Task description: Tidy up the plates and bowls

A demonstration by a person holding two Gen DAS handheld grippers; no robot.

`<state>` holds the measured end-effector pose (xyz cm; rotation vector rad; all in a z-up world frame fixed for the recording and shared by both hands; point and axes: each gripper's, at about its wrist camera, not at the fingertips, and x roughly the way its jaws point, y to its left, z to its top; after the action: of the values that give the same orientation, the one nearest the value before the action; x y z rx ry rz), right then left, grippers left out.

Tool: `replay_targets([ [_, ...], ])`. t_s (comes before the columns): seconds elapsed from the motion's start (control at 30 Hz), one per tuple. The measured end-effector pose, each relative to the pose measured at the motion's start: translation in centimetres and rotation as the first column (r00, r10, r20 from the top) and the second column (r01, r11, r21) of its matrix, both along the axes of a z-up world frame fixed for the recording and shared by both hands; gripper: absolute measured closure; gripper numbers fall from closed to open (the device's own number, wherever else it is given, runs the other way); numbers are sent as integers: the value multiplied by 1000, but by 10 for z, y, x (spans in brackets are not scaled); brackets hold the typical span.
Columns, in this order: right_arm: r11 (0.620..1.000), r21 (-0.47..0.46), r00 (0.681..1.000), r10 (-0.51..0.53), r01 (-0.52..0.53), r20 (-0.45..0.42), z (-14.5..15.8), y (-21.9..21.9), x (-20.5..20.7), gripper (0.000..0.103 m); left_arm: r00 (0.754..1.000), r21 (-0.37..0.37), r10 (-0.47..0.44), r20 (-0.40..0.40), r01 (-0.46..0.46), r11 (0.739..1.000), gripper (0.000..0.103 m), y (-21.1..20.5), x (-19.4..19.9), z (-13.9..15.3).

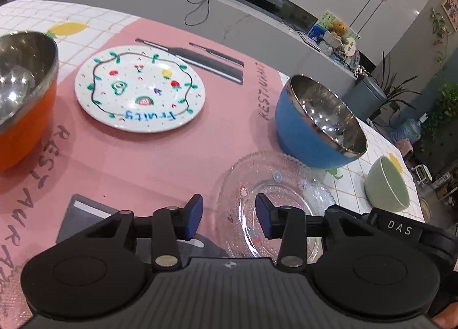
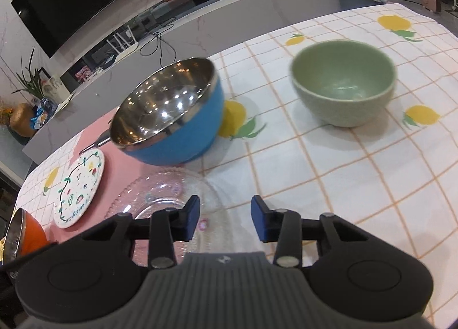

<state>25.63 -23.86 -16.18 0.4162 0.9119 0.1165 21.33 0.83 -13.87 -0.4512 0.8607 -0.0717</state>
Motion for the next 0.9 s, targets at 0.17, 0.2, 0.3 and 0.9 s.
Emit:
replay_targets([
  [0.17, 998, 50, 999, -20, 23, -41, -2, -10, 0, 88, 1000, 0, 4, 3, -4, 1000, 60, -1, 2, -1],
  [0.2, 998, 65, 999, -22, 25, -49, -3, -11, 0, 88, 1000, 2, 3, 1, -3, 1000, 61, -1, 2, -1],
  [0.3, 997, 77, 998, -4, 9, -57, -3, -9, -1, 88, 1000, 18, -5, -6, 5, 1000, 71, -3, 3, 0],
  [0.9, 996, 86, 997, 18, -12, -73, 1, -7, -5, 94, 1000, 49, 30, 0, -30, 998, 88, 0, -2, 13],
])
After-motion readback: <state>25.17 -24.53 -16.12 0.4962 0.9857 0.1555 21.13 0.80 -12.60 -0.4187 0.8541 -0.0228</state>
